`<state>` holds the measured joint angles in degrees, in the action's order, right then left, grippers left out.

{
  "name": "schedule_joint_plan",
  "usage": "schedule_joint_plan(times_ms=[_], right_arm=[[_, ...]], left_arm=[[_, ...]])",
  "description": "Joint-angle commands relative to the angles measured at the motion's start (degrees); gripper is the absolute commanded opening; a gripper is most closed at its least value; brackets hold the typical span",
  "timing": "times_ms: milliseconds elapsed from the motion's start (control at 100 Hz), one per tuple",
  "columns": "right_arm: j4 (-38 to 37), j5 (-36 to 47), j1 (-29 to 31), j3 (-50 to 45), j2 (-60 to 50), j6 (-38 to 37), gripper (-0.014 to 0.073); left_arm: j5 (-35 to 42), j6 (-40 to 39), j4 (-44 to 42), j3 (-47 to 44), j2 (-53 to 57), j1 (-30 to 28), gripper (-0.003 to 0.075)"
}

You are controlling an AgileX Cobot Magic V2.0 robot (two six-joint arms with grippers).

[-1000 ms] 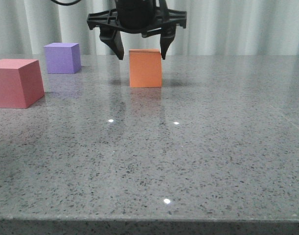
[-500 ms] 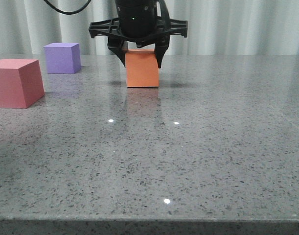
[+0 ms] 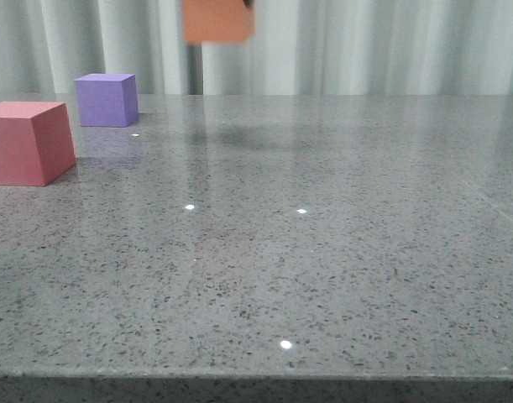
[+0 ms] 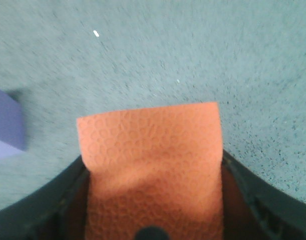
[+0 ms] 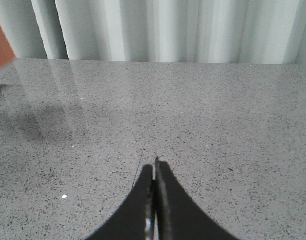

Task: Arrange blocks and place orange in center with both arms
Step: 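Lift the orange cube with the left gripper toward the purple cube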

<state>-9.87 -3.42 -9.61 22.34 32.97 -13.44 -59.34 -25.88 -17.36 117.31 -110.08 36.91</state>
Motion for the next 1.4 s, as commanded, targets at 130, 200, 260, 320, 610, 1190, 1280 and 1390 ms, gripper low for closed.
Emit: schedule_joint_plan(times_ms=[130,200,260,320,610,1190,1280,1390], right_arm=[[-0.65,4.37,0.33,1.76,-0.12,0.38,-0.0069],[-0.65,4.37,0.33,1.76,-0.12,0.38,-0.0069],[-0.65,4.37,0.33,1.76,-0.12,0.38,-0.0069],[-0.65,4.37,0.33,1.76,-0.12,0.38,-0.0069],[-0.65,4.37,0.33,1.76,-0.12,0.38,-0.0069],[-0.65,4.37,0.33,1.76,-0.12,0.38,-0.0069],[-0.65,4.37,0.33,1.76,-0.12,0.38,-0.0069],[-0.65,4.37,0.33,1.76,-0.12,0.38,-0.0069]], left_arm=[[-1.43,7.50,2.48,1.09,9.82,-5.45,0.0160],[-1.55,7.71,2.48,-0.45,11.11,-7.34,0.0158],[-1.55,8.25,2.61,-2.45,12.23,-8.88,0.0158],[-1.08,8.82,2.68,-4.54,13.14,-10.32,0.0158],[6.31,10.49,5.78,-16.55,14.35,-16.58,0.0158],[20.16,13.45,10.05,-27.50,12.37,-21.09,0.0158],[20.16,13.45,10.05,-27.50,10.98,-21.09,0.0158],[20.16,13.45,10.05,-27.50,9.57,-21.09,0.0158]])
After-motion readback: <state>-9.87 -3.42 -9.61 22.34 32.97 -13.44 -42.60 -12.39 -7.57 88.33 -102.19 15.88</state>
